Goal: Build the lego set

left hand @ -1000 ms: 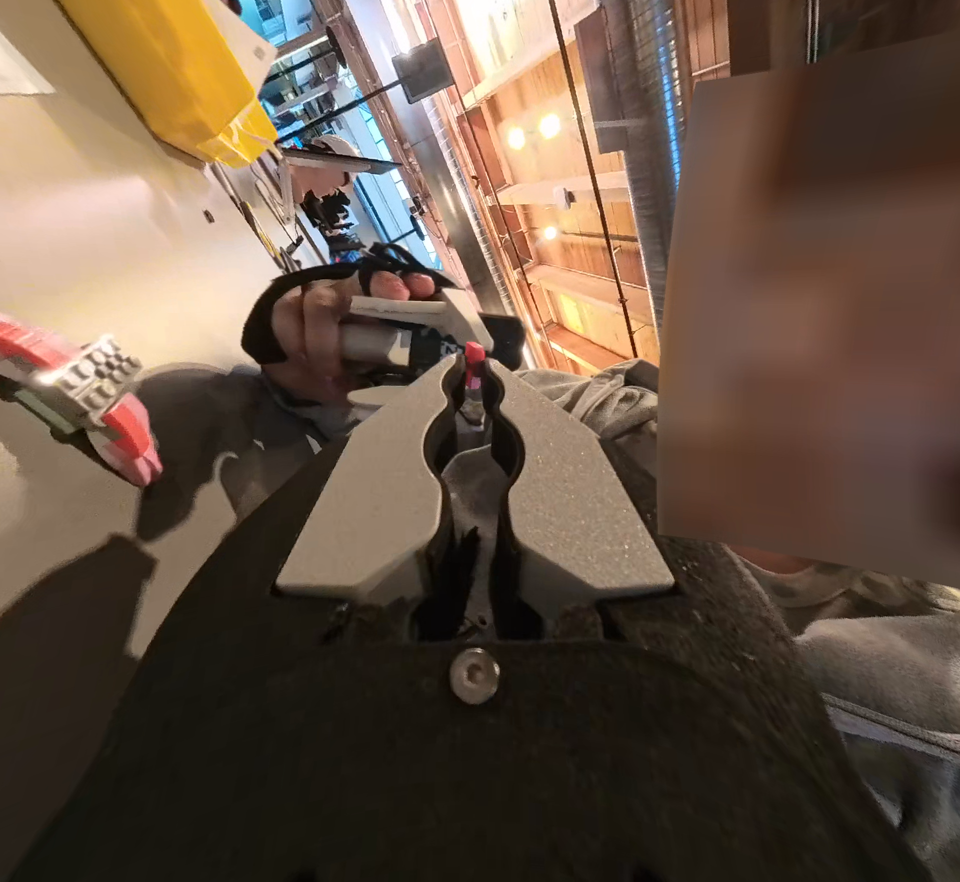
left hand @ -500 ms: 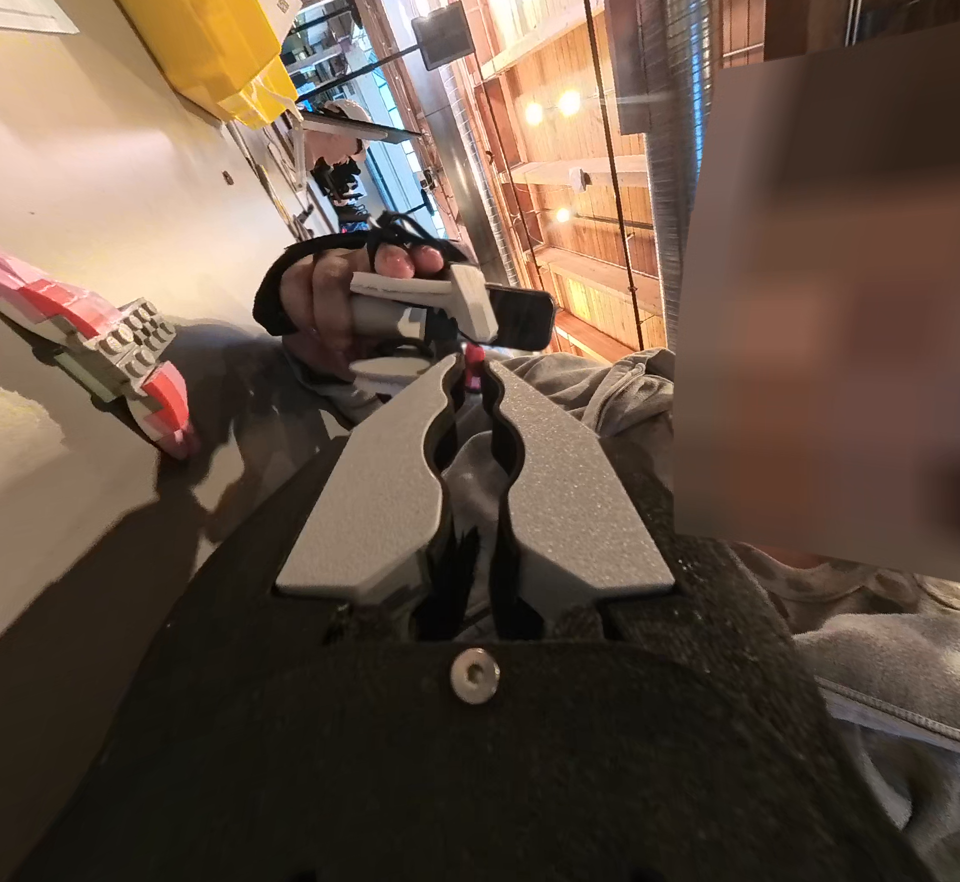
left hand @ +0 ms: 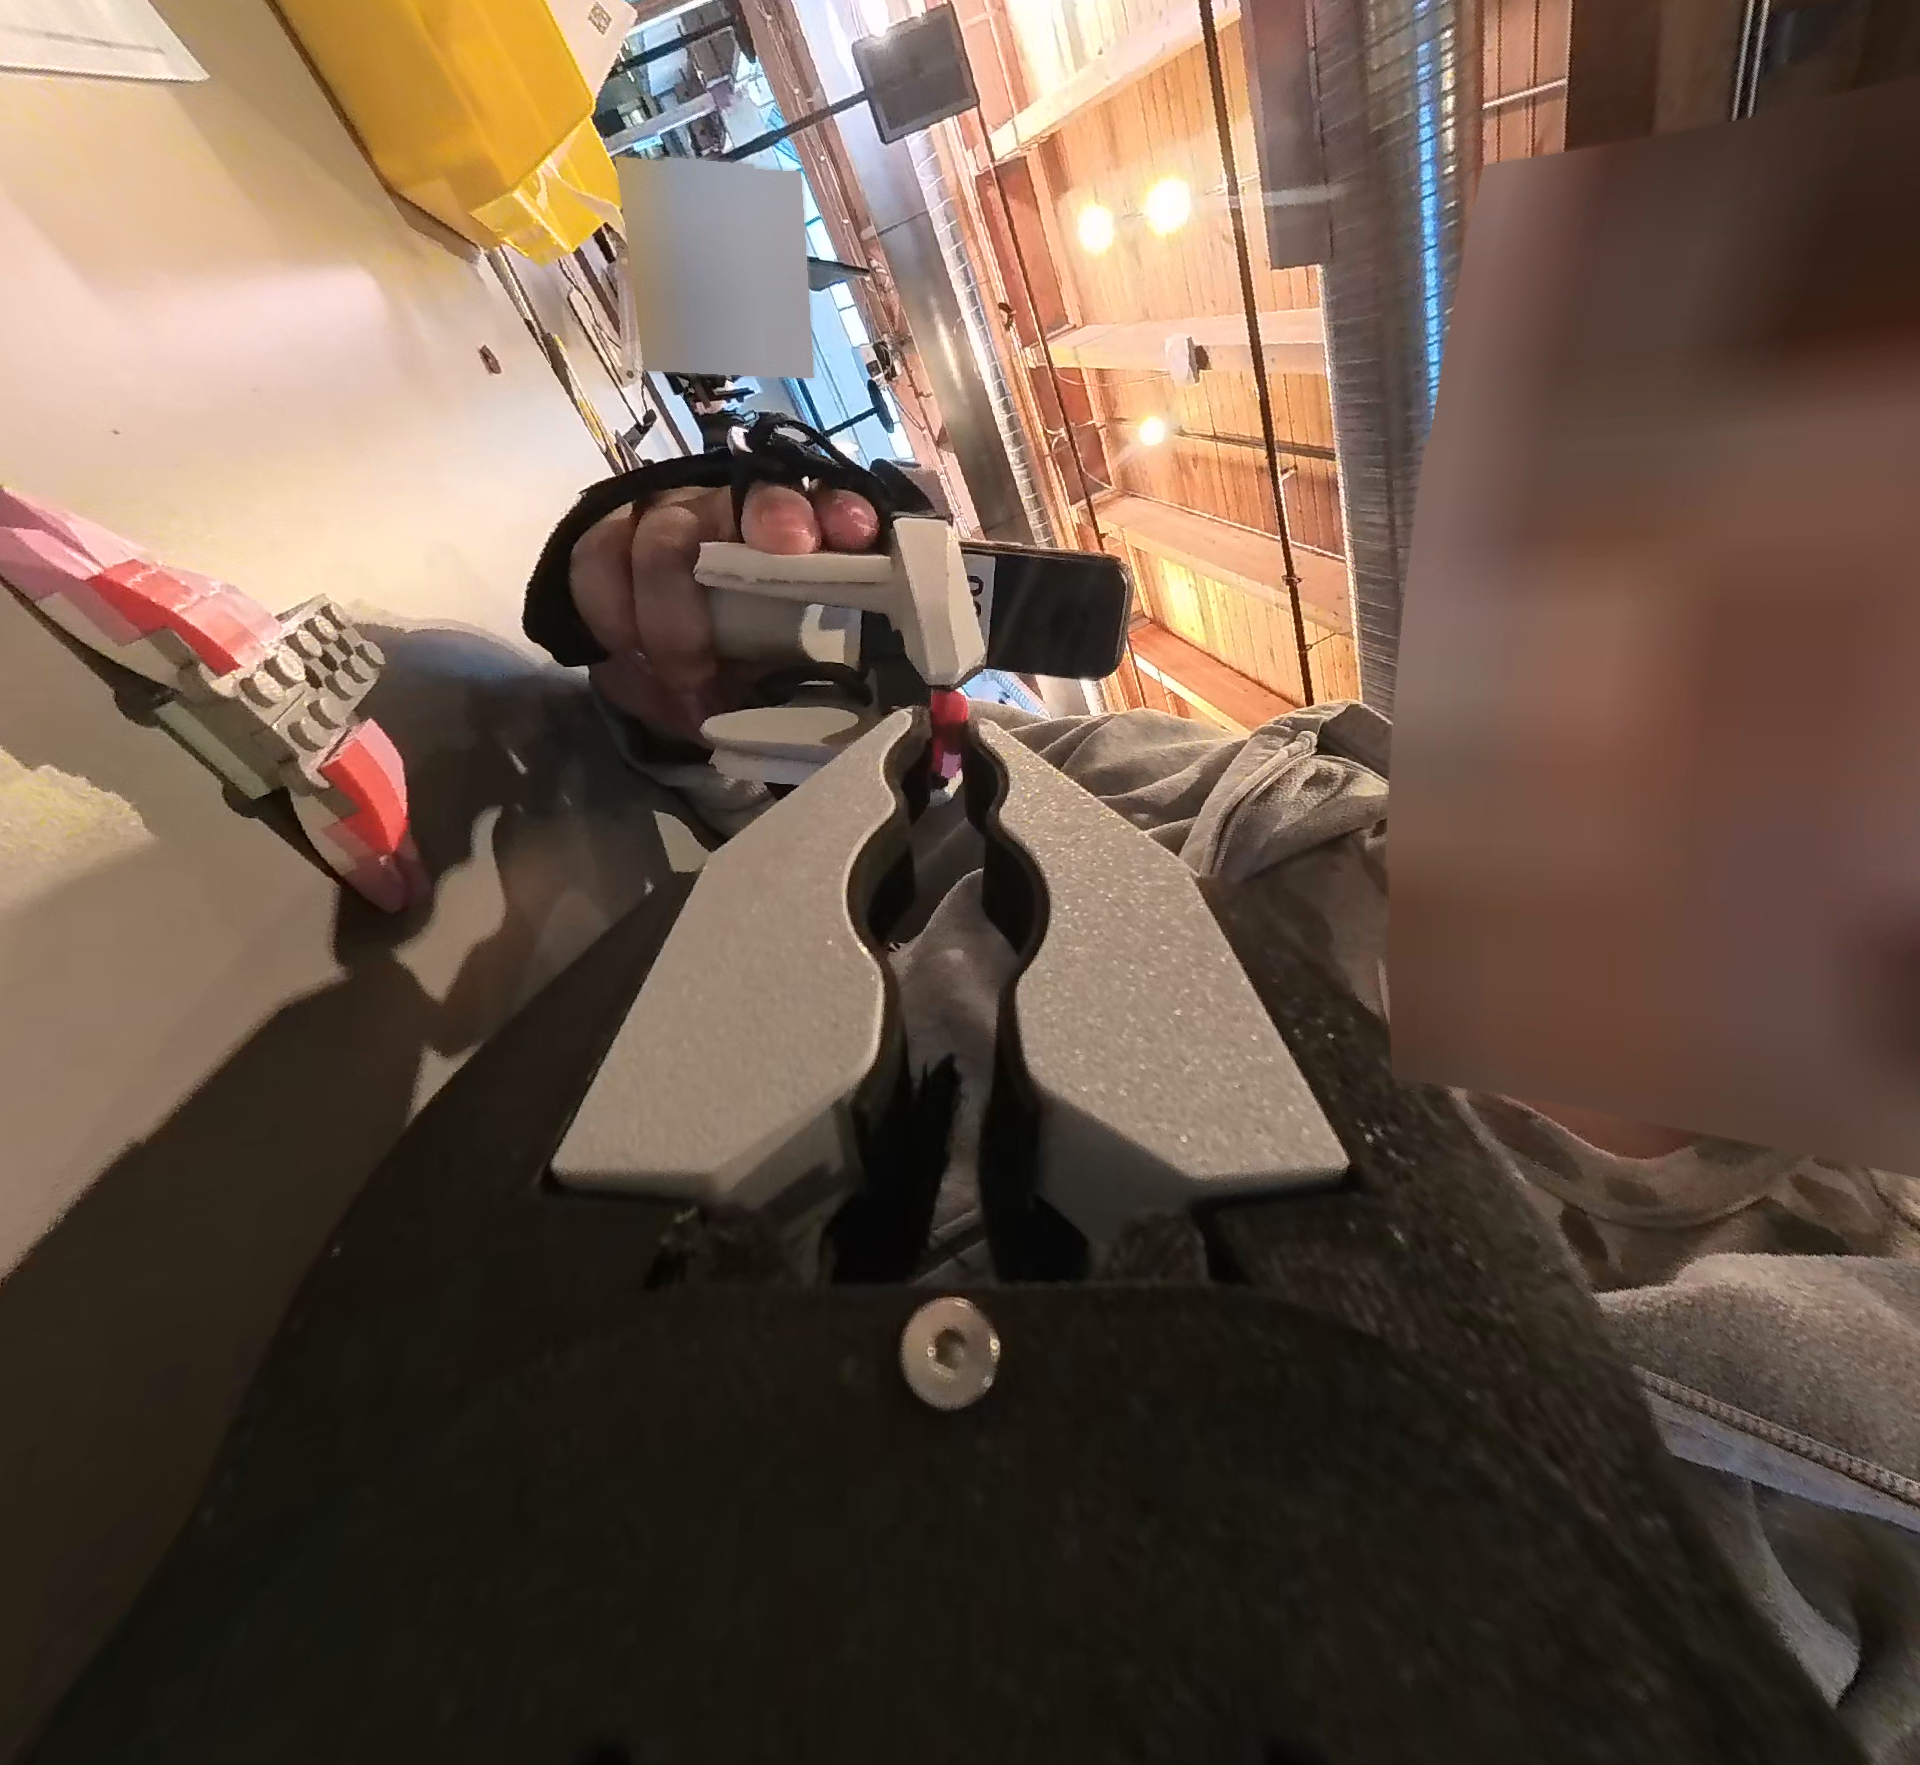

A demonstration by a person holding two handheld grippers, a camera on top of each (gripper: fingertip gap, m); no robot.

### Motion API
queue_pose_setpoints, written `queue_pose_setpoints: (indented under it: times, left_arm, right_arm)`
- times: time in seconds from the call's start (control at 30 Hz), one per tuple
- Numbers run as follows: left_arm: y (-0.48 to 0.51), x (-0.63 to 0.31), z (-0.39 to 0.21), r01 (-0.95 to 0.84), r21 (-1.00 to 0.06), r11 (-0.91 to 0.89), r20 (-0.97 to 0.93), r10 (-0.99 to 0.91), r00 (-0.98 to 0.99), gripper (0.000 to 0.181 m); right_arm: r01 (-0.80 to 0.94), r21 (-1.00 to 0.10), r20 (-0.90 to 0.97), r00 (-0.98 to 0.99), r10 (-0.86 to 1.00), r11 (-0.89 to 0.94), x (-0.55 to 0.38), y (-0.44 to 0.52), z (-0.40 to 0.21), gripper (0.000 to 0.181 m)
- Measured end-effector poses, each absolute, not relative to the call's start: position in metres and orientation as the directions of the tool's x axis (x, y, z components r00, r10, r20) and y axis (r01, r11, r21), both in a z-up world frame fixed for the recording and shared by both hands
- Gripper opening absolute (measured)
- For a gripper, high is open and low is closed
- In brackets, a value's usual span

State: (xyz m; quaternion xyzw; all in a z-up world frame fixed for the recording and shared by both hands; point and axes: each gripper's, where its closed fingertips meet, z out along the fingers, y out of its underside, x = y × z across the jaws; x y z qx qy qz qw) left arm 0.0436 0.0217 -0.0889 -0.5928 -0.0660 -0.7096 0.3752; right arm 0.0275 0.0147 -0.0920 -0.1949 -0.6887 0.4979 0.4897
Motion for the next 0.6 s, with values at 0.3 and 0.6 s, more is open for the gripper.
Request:
queue_pose_setpoints:
  times: [0.3, 0.6]
  left_arm:
    - [0.027, 0.043, -0.089, 0.626, -0.393, -0.674, 0.879, -0.475, 0.040, 0.004]
    - [0.037, 0.002, -0.088, 0.566, -0.729, -0.385, 0.678, -0.521, 0.518, 0.037]
  right_arm:
    - [-0.187, -0.904, 0.426, -0.468, 0.774, 0.384, 0.027, 0.019, -0.093, 0.014]
    - [-0.081, -0.900, 0.431, -0.319, 0.844, 0.429, 0.023, 0.091, -0.100, 0.014]
